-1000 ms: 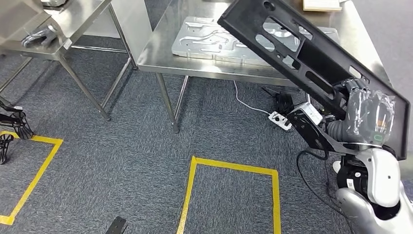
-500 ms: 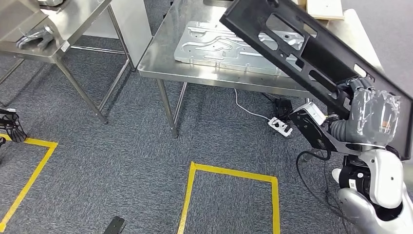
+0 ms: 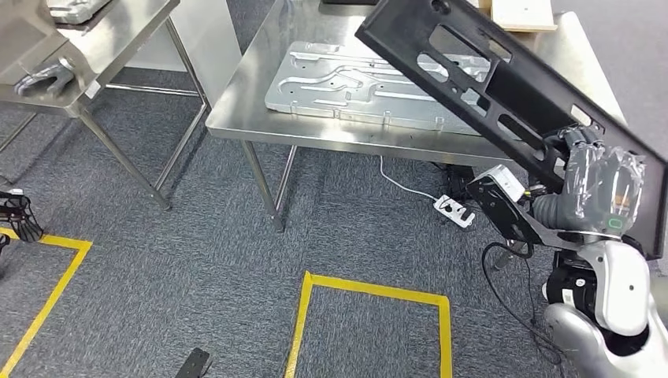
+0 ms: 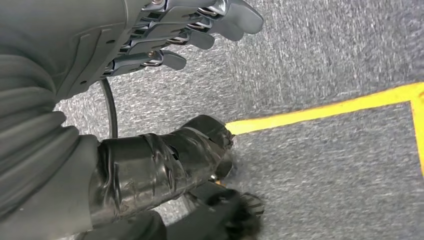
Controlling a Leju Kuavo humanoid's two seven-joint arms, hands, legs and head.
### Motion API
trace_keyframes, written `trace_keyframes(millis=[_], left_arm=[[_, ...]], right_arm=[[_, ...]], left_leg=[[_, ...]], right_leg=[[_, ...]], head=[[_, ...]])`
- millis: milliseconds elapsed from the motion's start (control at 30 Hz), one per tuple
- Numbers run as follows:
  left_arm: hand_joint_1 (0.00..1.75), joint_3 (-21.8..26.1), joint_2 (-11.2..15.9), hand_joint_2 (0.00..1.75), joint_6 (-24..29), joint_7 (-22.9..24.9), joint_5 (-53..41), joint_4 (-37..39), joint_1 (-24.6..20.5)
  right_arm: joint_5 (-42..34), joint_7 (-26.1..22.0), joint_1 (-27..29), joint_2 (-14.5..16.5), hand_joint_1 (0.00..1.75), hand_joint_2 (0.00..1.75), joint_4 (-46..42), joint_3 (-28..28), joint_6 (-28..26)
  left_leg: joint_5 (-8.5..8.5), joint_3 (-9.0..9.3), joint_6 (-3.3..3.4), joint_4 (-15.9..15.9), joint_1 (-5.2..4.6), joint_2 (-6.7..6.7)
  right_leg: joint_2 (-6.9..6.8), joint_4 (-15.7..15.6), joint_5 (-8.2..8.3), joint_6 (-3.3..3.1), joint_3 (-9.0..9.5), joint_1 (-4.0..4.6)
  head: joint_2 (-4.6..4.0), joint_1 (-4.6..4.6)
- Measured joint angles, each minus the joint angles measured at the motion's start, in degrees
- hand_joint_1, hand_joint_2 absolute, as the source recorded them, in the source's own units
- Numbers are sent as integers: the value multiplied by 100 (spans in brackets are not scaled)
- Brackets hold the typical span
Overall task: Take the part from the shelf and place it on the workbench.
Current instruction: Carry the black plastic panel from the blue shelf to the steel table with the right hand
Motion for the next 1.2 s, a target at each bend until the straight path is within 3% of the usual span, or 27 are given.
trace_keyframes(millis=[67, 100, 167, 233, 300, 400, 467, 533, 567, 600, 667, 700, 767, 900, 967, 1033, 1133, 1200], left_arm=[[0, 0, -1, 175, -1, 1, 0, 0, 17], [0, 0, -1, 175, 0, 1, 0, 0, 28], [0, 0, 2, 175, 0, 1, -1, 1, 34], [0, 0, 11, 175, 0, 1, -4, 3, 23], [0, 0, 17, 175, 0, 1, -7, 4, 6], [0, 0, 12, 175, 0, 1, -8, 4, 5], [0, 0, 5, 175, -1, 1, -7, 4, 7], [0, 0, 2, 175, -2, 1, -7, 4, 4], [0, 0, 1, 175, -2, 2, -7, 4, 11], [0, 0, -1, 175, -2, 2, -7, 4, 21], [0, 0, -1, 175, -2, 4, -7, 4, 39], [0, 0, 2, 175, -2, 7, -7, 6, 38], [0, 0, 10, 175, 2, 17, -8, 9, 33], [0, -2, 8, 175, 13, 27, -13, 11, 34], [0, -2, 8, 175, 21, 22, -15, 11, 22], [0, -2, 8, 175, 24, 19, -15, 11, 14], [0, -2, 8, 175, 24, 19, -15, 11, 14], [0, -1, 23, 175, 28, 15, -14, 11, 51]], right_arm=[[0, 0, 5, 0, 175, 175, 0, 0, 14], [-1, 0, 7, 0, 175, 175, 0, 0, 24], [-1, 0, 7, 0, 175, 175, 0, 0, 39], [-1, 0, 6, 1, 175, 175, 1, 0, 44], [-3, 0, 6, 2, 175, 175, 7, 0, 44], [-22, -1, 0, -1, 175, 175, 10, 0, 30], [-48, 0, -8, -2, 175, 175, 11, -1, -1], [-74, 0, 13, -3, 175, 175, 11, -5, -34], [-88, 0, 35, -4, 175, 175, 11, -11, -41], [-101, 1, 54, -5, 175, 175, 11, -20, -39], [-122, 1, 71, -13, 175, 175, 11, -49, -27], [-126, 1, 73, -17, 175, 175, 11, -62, -18], [-130, 0, 103, -25, 175, 175, -2, -93, -2], [-129, 2, 184, -40, 175, 175, -18, -156, -12], [-134, 2, 190, -43, 175, 175, -22, -177, -34], [-139, 2, 190, -44, 175, 175, -22, -181, -48], [-139, 2, 190, -44, 175, 175, -22, -181, -48], [-138, 1, 236, -56, 175, 175, -33, -181, -52]], left_leg=[[8, -436, 34, 504, -12, 1], [172, -511, 72, 455, -30, 1], [713, -356, 179, -211, -104, 0], [1021, -97, 274, -878, -185, -1], [1010, 7, 314, -1096, -226, -5], [1020, 164, 347, -1309, -190, 1], [1015, 312, 375, -1434, -156, 9], [946, 395, 393, -1443, -153, 9], [900, 438, 387, -1435, -149, 8], [850, 486, 373, -1420, -139, 5], [720, 577, 321, -1345, -108, 0], [645, 600, 282, -1286, -102, -3], [527, 596, 213, -1191, -104, -11], [391, 609, 90, -1121, -77, 2], [225, 491, 48, -794, -57, 12], [116, 378, 39, -560, -55, 13], [116, 378, 39, -560, -55, 13], [-767, -180, 60, 1210, -49, 13]], right_leg=[[8, 0, -67, -29, 74, 43], [15, -2, -104, -37, 123, 60], [23, -12, -179, -40, 232, 74], [30, -31, -243, -13, 307, 80], [39, -69, -269, 31, 331, 74], [25, -60, -316, 98, 358, 67], [8, 401, -498, 137, 128, 66], [8, 1107, -697, 187, -328, 40], [7, 1316, -684, 216, -509, 18], [6, 1318, -559, 247, -591, -6], [-5, 743, -72, 315, -457, -58], [-10, 412, 97, 340, -337, -64], [-5, 54, 198, 288, -186, -59], [11, 6, 83, 57, -88, -26], [-6, -44, 36, -35, 23, -42], [-21, -63, 11, -69, 75, -45], [-21, -63, 11, -69, 75, -45], [-212, -271, -353, -75, 1110, -147]], head=[[0, 2], [0, 2], [0, 3], [0, 4], [0, 3], [0, 8], [0, 20], [0, 23], [0, 23], [0, 23], [0, 25], [0, 28], [0, 23], [0, -2], [0, -11], [0, -14], [0, -14], [0, -15]])
